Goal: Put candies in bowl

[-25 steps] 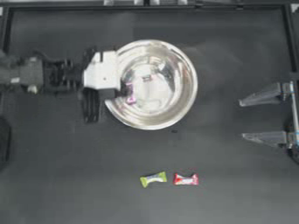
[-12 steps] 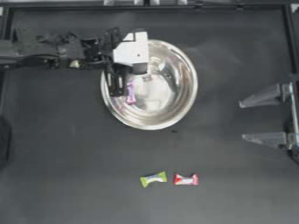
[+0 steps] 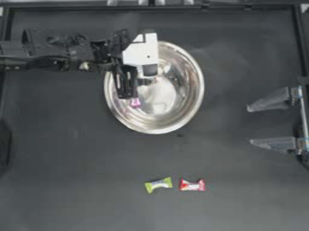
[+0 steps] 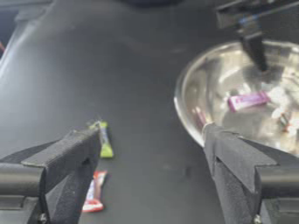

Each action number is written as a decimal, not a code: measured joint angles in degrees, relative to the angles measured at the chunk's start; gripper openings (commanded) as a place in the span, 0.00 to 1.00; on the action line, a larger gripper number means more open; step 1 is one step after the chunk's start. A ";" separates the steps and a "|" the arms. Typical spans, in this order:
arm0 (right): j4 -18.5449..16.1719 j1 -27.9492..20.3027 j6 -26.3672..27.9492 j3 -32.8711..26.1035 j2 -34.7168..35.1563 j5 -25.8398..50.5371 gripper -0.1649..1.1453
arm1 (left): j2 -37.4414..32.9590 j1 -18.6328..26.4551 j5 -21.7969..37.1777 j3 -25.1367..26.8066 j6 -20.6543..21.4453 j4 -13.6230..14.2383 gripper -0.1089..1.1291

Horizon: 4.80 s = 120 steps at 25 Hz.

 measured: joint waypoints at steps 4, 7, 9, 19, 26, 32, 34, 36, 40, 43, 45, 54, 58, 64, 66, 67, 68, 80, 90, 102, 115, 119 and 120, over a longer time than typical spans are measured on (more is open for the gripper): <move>0.00 -0.53 0.00 0.26 -0.53 0.00 0.87 | 0.00 -0.09 0.00 -0.09 0.09 -0.62 0.86; 0.00 -0.70 0.00 0.79 -1.58 0.00 0.87 | -0.53 -0.70 0.09 0.00 0.00 -0.62 0.88; 0.18 -0.70 0.00 0.88 -1.93 0.09 0.87 | -2.11 -1.23 0.26 0.09 0.00 -0.70 0.88; 0.26 -0.79 0.00 0.88 -2.11 0.09 0.87 | -24.35 -9.14 -1.05 9.84 -0.53 -3.60 0.86; 0.26 -0.70 0.00 0.88 -2.11 0.09 0.87 | -38.58 -13.71 -9.40 21.88 -0.62 -7.21 0.86; 0.26 -0.79 0.00 0.79 -2.11 0.97 0.87 | -49.39 -16.87 -12.30 30.59 -0.79 -10.90 0.85; 0.44 -0.70 -0.09 0.44 -2.02 1.41 0.87 | -51.77 -17.58 -12.39 32.43 -0.70 -11.43 0.85; 0.88 -0.70 -0.09 -0.18 -1.67 1.93 0.87 | -53.00 -17.93 -12.48 34.28 -0.70 -11.69 0.85; 2.11 0.97 -0.26 -2.72 1.14 5.19 0.87 | -56.25 -18.28 -12.74 37.00 -0.70 -12.66 0.85; 2.72 3.78 -0.26 -6.68 5.54 11.95 0.87 | -58.71 -18.28 -13.10 39.02 -0.70 -13.62 0.85; 3.52 6.15 -0.53 -9.76 9.05 16.61 0.87 | -59.59 -18.28 -13.27 39.90 -0.79 -13.97 0.85; 10.72 11.16 -3.16 -21.62 25.75 29.27 0.87 | -62.40 -18.19 -14.94 42.19 -0.79 -14.33 0.85; 15.64 11.51 -6.68 -25.49 31.46 30.67 0.87 | -62.93 -18.19 -15.03 42.80 -0.79 -14.33 0.85; 20.57 11.51 -10.72 -29.09 39.20 31.29 0.87 | -62.93 -18.19 -15.03 42.89 -0.70 -14.41 0.85; 21.45 11.51 -11.25 -30.15 41.57 31.82 0.87 | -62.93 -18.28 -15.03 42.89 -0.70 -14.41 0.85; 21.80 11.51 -11.43 -30.67 42.71 32.34 0.87 | -62.93 -18.19 -15.03 42.98 -0.70 -14.41 0.85; 22.15 11.43 -11.69 -31.38 43.86 32.96 0.87 | -62.93 -18.19 -15.03 42.89 -0.70 -14.41 0.85; 27.07 11.51 -16.96 -36.74 55.02 34.19 0.87 | -61.00 -18.28 -15.03 42.89 -0.70 -14.50 0.85; 27.33 11.51 -16.96 -36.74 59.41 29.62 0.87 | -59.68 -18.19 -15.21 42.89 -0.79 -14.59 0.85; 28.21 11.51 -16.88 -36.74 62.84 27.16 0.87 | -59.68 -18.19 -15.21 42.89 -0.70 -15.38 0.85; 28.21 11.69 -16.88 -36.74 65.92 26.54 0.71 | -59.68 -18.19 -15.21 42.89 -0.79 -16.17 0.85; 28.04 12.13 -16.52 -36.74 66.53 26.54 0.48 | -59.68 -18.19 -15.12 42.89 -0.79 -16.44 0.85; 27.95 12.22 -16.61 -36.74 66.53 26.54 0.44 | -59.68 -18.19 -15.12 42.89 -0.79 -16.52 0.85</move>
